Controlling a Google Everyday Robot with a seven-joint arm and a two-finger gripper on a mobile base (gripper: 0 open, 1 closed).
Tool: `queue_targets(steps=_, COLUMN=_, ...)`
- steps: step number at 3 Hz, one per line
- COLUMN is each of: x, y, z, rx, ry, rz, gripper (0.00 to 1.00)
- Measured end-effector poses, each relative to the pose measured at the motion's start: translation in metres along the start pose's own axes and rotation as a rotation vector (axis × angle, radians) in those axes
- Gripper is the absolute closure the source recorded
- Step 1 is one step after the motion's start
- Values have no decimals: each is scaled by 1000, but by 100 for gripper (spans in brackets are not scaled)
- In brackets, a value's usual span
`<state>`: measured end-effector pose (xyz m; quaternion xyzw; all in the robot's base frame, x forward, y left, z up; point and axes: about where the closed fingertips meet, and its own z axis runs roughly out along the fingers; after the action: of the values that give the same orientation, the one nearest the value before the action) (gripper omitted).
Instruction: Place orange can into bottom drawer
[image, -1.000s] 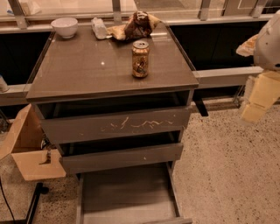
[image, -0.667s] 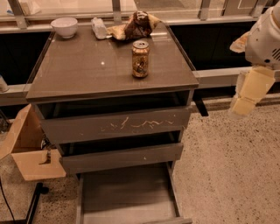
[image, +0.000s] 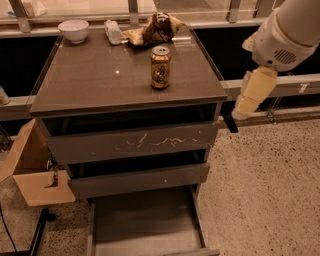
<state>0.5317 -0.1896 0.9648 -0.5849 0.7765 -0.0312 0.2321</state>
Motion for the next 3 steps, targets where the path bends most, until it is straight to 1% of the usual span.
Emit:
queue_targets(steps=1, x=-32, y=-47, z=59, rx=13, ry=-46, rz=-29, gripper=0)
queue_targets(steps=2, x=-32, y=-47, z=59, rx=13, ry=-46, rz=-29, gripper=0)
queue_targets(steps=3, x=-36, y=-57, z=60, rx=-18, ry=-52, rz=-38, gripper=0)
